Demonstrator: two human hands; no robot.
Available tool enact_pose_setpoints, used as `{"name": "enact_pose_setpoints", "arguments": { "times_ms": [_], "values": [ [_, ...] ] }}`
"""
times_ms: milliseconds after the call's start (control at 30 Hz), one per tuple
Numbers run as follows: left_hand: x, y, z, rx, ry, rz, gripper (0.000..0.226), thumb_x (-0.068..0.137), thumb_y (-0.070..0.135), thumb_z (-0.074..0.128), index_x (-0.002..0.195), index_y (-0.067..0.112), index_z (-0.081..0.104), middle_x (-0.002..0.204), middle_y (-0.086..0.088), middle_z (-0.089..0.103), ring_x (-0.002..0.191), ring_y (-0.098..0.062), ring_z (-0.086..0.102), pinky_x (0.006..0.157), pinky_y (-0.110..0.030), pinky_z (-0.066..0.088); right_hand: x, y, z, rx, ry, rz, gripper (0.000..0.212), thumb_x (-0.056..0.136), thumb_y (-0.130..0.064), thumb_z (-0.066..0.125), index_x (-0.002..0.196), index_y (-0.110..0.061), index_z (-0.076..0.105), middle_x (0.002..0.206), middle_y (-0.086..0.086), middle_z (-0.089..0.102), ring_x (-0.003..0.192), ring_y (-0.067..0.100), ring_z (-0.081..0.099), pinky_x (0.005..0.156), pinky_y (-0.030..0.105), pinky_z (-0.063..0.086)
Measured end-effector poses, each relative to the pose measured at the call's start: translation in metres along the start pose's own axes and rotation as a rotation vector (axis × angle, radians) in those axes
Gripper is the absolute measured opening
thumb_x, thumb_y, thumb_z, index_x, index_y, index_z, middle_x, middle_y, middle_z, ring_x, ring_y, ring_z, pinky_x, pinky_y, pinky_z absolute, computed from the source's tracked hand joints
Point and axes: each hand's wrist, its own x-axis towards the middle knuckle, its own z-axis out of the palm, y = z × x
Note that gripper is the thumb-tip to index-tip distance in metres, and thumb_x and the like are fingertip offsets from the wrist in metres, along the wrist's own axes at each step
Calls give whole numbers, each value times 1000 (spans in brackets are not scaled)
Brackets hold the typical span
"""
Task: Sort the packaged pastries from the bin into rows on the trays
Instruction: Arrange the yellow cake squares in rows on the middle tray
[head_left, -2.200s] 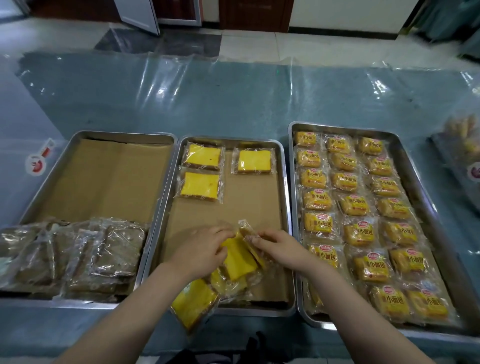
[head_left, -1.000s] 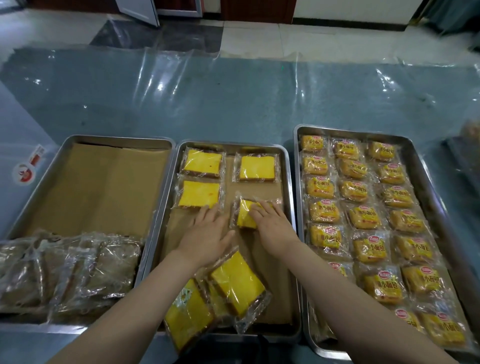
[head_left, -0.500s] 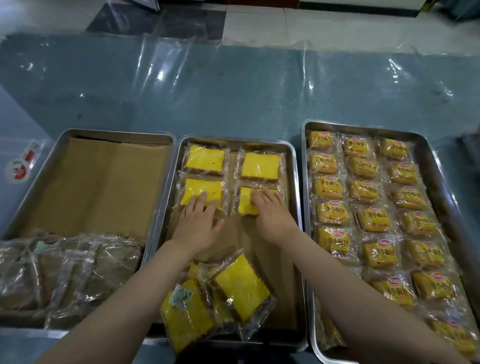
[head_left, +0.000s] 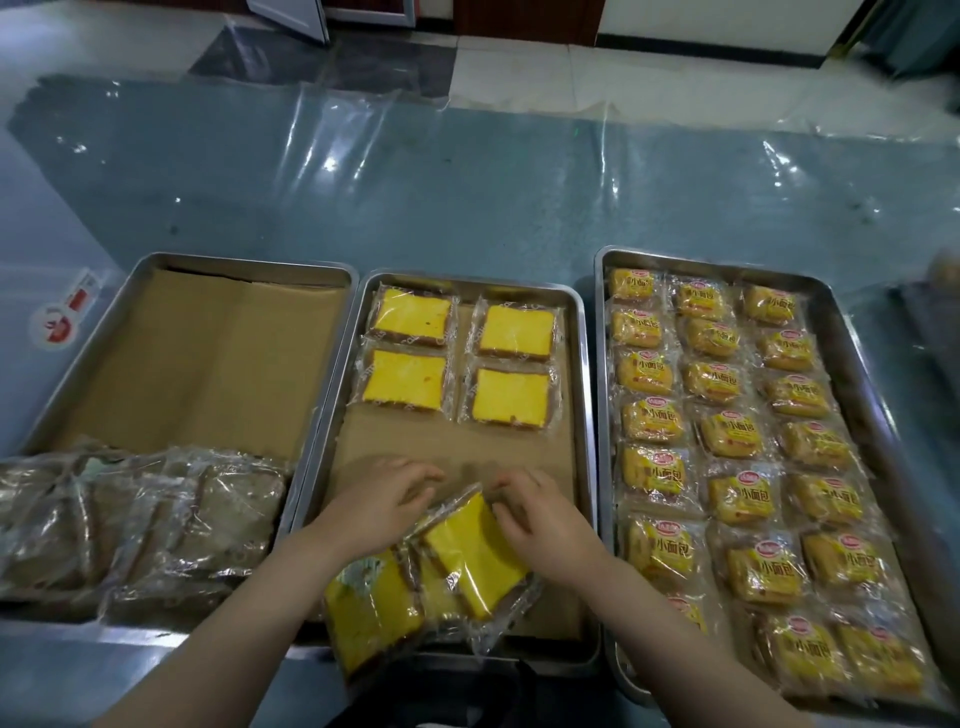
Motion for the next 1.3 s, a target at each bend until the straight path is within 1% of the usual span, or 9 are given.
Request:
{"name": "enact_pose_setpoints", "arguments": {
  "times_ms": [100, 233, 333, 467, 600, 733, 1000, 1200, 1300],
  "values": [
    [-10, 6, 3, -41, -33, -5, 30, 101, 29, 44, 127, 30, 59, 119, 16, 60, 109, -1, 54, 89, -21, 44, -16, -1, 10, -12, 29, -67, 30, 97, -30, 48, 126, -27, 54, 124, -14, 55, 118, 1, 45, 101, 21, 38],
    [-18, 9, 6, -45, -19, -1, 30, 102, 32, 42, 122, 30, 63, 116, 15, 64, 104, -1, 56, 91, -29, 47, -36, -5, 18, -65, 64, -147, 45, 94, -30, 39, 136, -22, 54, 140, -9, 51, 128, 5, 45, 109, 24, 36],
    [-23, 10, 7, -79, -62, 17, 30, 102, 40, 41, 118, 34, 65, 107, 19, 66, 97, 3, 57, 88, -30, 47, -48, -5, 27, -172, -68, -126, 60, 95, -54, 36, 149, -27, 38, 156, -14, 30, 141, 6, 30, 116, 30, 30],
    [-26, 6, 11, -114, -56, -2, 42, 98, 57, 33, 111, 37, 68, 101, 21, 67, 93, 5, 58, 90, -33, 48, -52, 5, 29, -300, -125, -11, 85, 90, -71, 36, 157, -25, 12, 163, -13, 0, 149, 6, -1, 121, 29, 4],
    [-29, 4, 14, 30, -65, 56, 43, 97, 59, 34, 128, 43, 58, 125, 24, 60, 115, -1, 51, 105, -35, 35, -45, 11, 23, -415, -38, 80, 79, 93, -62, 39, 157, -24, 12, 164, -5, -6, 150, 15, -8, 120, 34, -2],
    [-34, 5, 14, 149, -98, 92, 40, 96, 52, 46, 136, 47, 48, 136, 25, 50, 125, -4, 41, 112, -36, 23, -29, 7, 15, -523, -101, 61, 70, 97, -42, 41, 157, -26, 9, 164, 2, -6, 150, 24, -6, 122, 47, 4],
    [-39, 6, 23, 304, -119, 171, 48, 96, 52, 41, 144, 48, 34, 148, 20, 39, 137, -9, 30, 116, -36, 14, 19, -4, 6, -477, -143, 12, 59, 99, -20, 41, 154, -28, 21, 164, 6, 7, 150, 28, 4, 120, 42, 2],
    [-48, -4, 17, 148, 119, 198, 42, 97, 44, 46, 138, 38, 48, 133, 18, 50, 124, -2, 39, 104, -29, 38, 41, -10, 16, -361, -185, -23, 55, 99, -16, 43, 151, -27, 31, 163, 0, 15, 150, 21, 6, 121, 38, 12],
    [-50, -21, 13, 184, 265, 164, 45, 96, 46, 40, 138, 33, 50, 131, 13, 51, 124, -6, 40, 103, -34, 40, 49, -19, 23, -293, -183, -12, 54, 99, -19, 45, 151, -26, 32, 163, 1, 16, 150, 22, 6, 121, 39, 11]
  ]
}}
